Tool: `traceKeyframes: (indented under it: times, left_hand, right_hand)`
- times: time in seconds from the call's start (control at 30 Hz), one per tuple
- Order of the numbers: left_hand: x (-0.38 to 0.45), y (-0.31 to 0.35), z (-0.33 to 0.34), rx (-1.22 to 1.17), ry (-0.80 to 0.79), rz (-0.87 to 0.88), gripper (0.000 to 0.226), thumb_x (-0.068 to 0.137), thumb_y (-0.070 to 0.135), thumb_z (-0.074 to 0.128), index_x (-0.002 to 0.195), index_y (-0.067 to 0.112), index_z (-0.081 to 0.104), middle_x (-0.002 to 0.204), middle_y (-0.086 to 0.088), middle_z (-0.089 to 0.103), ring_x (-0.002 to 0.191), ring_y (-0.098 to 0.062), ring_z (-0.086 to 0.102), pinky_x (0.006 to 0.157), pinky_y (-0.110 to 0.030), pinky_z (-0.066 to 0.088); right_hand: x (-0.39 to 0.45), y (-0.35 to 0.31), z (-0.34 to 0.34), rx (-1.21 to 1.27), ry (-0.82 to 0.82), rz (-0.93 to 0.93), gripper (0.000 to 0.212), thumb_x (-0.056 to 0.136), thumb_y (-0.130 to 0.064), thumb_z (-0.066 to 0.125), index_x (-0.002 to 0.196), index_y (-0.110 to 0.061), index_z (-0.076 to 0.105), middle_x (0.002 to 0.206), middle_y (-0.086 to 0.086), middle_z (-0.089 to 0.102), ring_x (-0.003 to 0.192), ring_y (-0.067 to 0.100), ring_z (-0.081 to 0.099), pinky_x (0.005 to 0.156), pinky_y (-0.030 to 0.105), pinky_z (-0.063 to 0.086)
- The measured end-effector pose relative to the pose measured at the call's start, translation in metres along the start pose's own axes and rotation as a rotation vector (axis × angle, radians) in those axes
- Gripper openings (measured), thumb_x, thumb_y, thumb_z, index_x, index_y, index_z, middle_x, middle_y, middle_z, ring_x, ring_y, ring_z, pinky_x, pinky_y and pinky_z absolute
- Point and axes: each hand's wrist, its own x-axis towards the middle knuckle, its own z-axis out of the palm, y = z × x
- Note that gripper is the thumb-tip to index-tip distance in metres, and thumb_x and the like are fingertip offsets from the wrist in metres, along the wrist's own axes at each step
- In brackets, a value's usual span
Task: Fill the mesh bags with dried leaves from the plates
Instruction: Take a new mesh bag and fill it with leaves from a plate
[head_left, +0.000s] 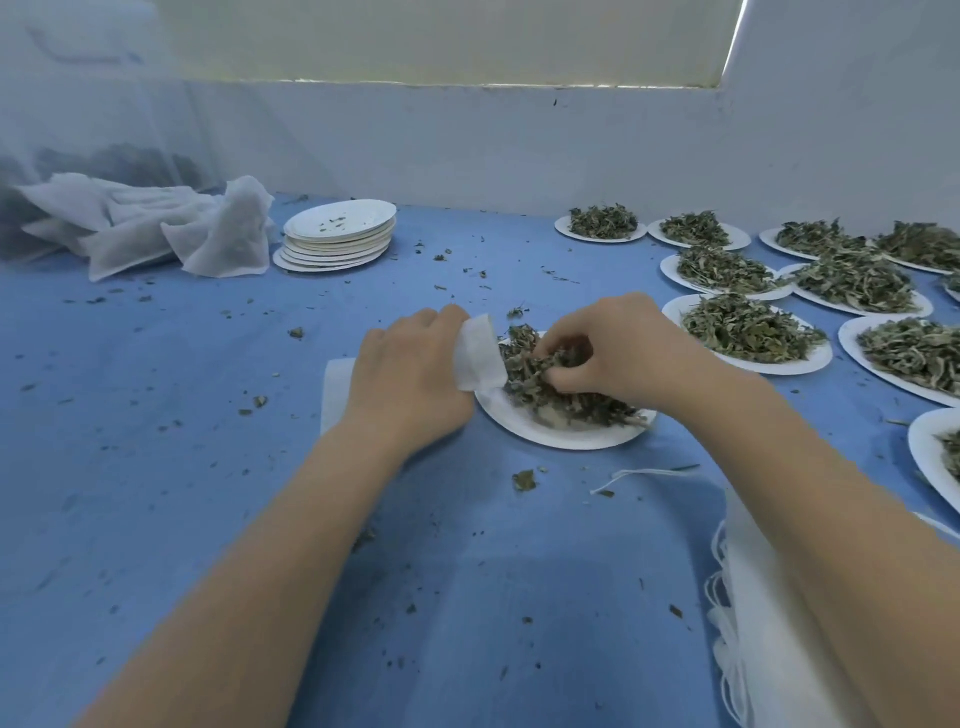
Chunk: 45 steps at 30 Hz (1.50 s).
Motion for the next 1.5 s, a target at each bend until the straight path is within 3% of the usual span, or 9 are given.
traceKeyframes:
  times: [0.2, 0.6, 0.7, 0.8, 0.9, 1.07, 1.3, 1.43, 1.5]
  left_hand:
    - [-0.004, 0.001, 0.005, -0.104, 0.077, -0.022, 0.040, 0.070, 0.011, 0.061, 0.108, 0.017, 0.050, 0.095, -0.003, 0.055, 0.086, -0.028, 0.051, 0.069, -0.030, 0.029]
    - [-0.011, 0.018, 0.007, -0.285, 0.158, 0.015, 0.051, 0.068, 0.015, 0.069, 0.116, 0.015, 0.053, 0.105, -0.004, 0.060, 0.096, -0.027, 0.053, 0.082, -0.037, 0.040]
    - [-0.012, 0.019, 0.008, -0.319, 0.180, 0.016, 0.050, 0.069, 0.020, 0.070, 0.116, 0.014, 0.054, 0.104, -0.003, 0.060, 0.094, -0.026, 0.053, 0.080, -0.036, 0.040]
    - [-0.012, 0.017, 0.009, -0.335, 0.192, 0.007, 0.050, 0.069, 0.022, 0.071, 0.115, 0.015, 0.054, 0.103, -0.001, 0.060, 0.093, -0.024, 0.054, 0.077, -0.034, 0.039]
    - [-0.011, 0.015, 0.009, -0.379, 0.202, -0.022, 0.047, 0.070, 0.025, 0.073, 0.113, 0.018, 0.055, 0.097, 0.006, 0.057, 0.091, -0.021, 0.054, 0.076, -0.031, 0.040]
    - [-0.010, 0.015, 0.011, -0.413, 0.215, -0.031, 0.050, 0.069, 0.028, 0.074, 0.114, 0.020, 0.054, 0.102, 0.003, 0.060, 0.091, -0.021, 0.055, 0.077, -0.033, 0.043]
    - [-0.011, 0.022, 0.014, -0.373, 0.236, 0.057, 0.054, 0.071, 0.028, 0.072, 0.119, 0.015, 0.053, 0.107, -0.002, 0.061, 0.094, -0.022, 0.055, 0.078, -0.032, 0.040]
    - [-0.012, 0.022, 0.015, -0.311, 0.270, 0.117, 0.056, 0.069, 0.027, 0.076, 0.117, 0.010, 0.056, 0.106, -0.007, 0.062, 0.093, -0.028, 0.057, 0.076, -0.032, 0.038]
    - [-0.013, 0.024, 0.014, -0.306, 0.298, 0.124, 0.055, 0.069, 0.028, 0.076, 0.116, 0.007, 0.056, 0.105, -0.009, 0.062, 0.090, -0.029, 0.057, 0.074, -0.031, 0.037]
  right_hand:
    - [-0.005, 0.007, -0.018, 0.331, 0.151, -0.010, 0.015, 0.077, -0.019, 0.072, 0.084, -0.032, 0.068, 0.041, -0.022, 0.049, 0.044, -0.004, 0.045, 0.049, 0.005, 0.032]
    - [-0.003, -0.011, 0.006, 0.463, 0.190, -0.074, 0.028, 0.073, -0.013, 0.076, 0.087, -0.027, 0.056, 0.070, -0.012, 0.068, 0.066, 0.004, 0.058, 0.063, 0.007, 0.042]
    - [-0.001, -0.013, 0.011, 0.464, 0.221, -0.042, 0.027, 0.073, -0.016, 0.078, 0.081, -0.027, 0.055, 0.069, -0.011, 0.065, 0.061, -0.005, 0.055, 0.061, 0.004, 0.039]
    - [-0.002, -0.015, 0.007, 0.467, 0.168, -0.056, 0.018, 0.075, -0.023, 0.077, 0.075, -0.036, 0.064, 0.070, -0.016, 0.064, 0.067, -0.009, 0.057, 0.067, 0.006, 0.041]
    - [-0.005, -0.016, 0.001, 0.492, 0.060, -0.132, 0.027, 0.083, -0.023, 0.068, 0.078, -0.049, 0.065, 0.091, -0.002, 0.068, 0.087, 0.008, 0.059, 0.084, 0.028, 0.049]
    - [-0.007, -0.015, -0.002, 0.504, -0.089, -0.174, 0.033, 0.091, -0.016, 0.055, 0.092, -0.047, 0.067, 0.107, -0.011, 0.061, 0.095, -0.002, 0.053, 0.083, 0.013, 0.039]
    - [-0.005, -0.021, 0.009, 0.593, 0.235, -0.091, 0.032, 0.071, -0.002, 0.063, 0.075, -0.030, 0.049, 0.064, -0.015, 0.066, 0.059, -0.003, 0.056, 0.059, 0.004, 0.040]
    - [-0.004, -0.025, 0.014, 0.506, 0.328, -0.072, 0.032, 0.067, -0.002, 0.059, 0.076, -0.028, 0.043, 0.077, -0.010, 0.053, 0.068, 0.010, 0.051, 0.059, 0.009, 0.038]
    - [-0.002, -0.021, 0.016, 0.370, 0.327, -0.025, 0.025, 0.068, -0.021, 0.060, 0.089, -0.024, 0.047, 0.093, -0.006, 0.044, 0.083, 0.015, 0.043, 0.065, 0.013, 0.032]
